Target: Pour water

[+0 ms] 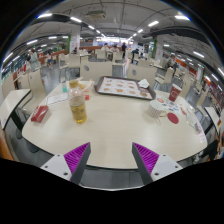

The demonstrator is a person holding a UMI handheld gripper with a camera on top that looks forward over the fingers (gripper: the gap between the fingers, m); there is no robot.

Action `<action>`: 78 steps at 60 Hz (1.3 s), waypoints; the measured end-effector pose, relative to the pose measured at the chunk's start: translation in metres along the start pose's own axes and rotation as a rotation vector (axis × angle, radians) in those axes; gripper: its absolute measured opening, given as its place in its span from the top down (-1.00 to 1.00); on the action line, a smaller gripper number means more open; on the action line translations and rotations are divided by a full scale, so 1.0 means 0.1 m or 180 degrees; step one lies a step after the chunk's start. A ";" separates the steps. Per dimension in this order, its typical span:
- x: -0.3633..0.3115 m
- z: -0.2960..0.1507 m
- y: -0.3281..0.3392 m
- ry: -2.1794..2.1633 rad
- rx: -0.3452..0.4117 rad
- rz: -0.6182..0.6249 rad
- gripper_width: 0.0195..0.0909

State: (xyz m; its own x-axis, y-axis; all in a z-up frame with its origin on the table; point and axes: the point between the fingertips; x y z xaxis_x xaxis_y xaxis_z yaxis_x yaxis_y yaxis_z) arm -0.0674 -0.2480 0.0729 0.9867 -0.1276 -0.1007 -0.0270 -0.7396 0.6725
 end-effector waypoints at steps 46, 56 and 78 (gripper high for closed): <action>-1.60 -0.90 -1.61 -0.0206 0.0876 -0.0363 0.23; -1.62 -0.97 -1.56 -0.0115 0.0898 -0.0378 0.49; -1.28 -2.26 -0.95 -0.2007 0.0832 -0.1504 0.50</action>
State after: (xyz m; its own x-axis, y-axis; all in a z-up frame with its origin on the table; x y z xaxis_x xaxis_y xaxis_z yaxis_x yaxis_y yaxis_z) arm -0.1551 -0.0121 0.1882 0.6306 -0.0539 -0.7742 0.2545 -0.9280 0.2720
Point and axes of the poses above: the point between the fingertips, and its own axes, seen from behind it with the camera up: x to the right, z down, y backward, against the way the camera looks, and after that the axes turned 14 degrees about -y, right-handed
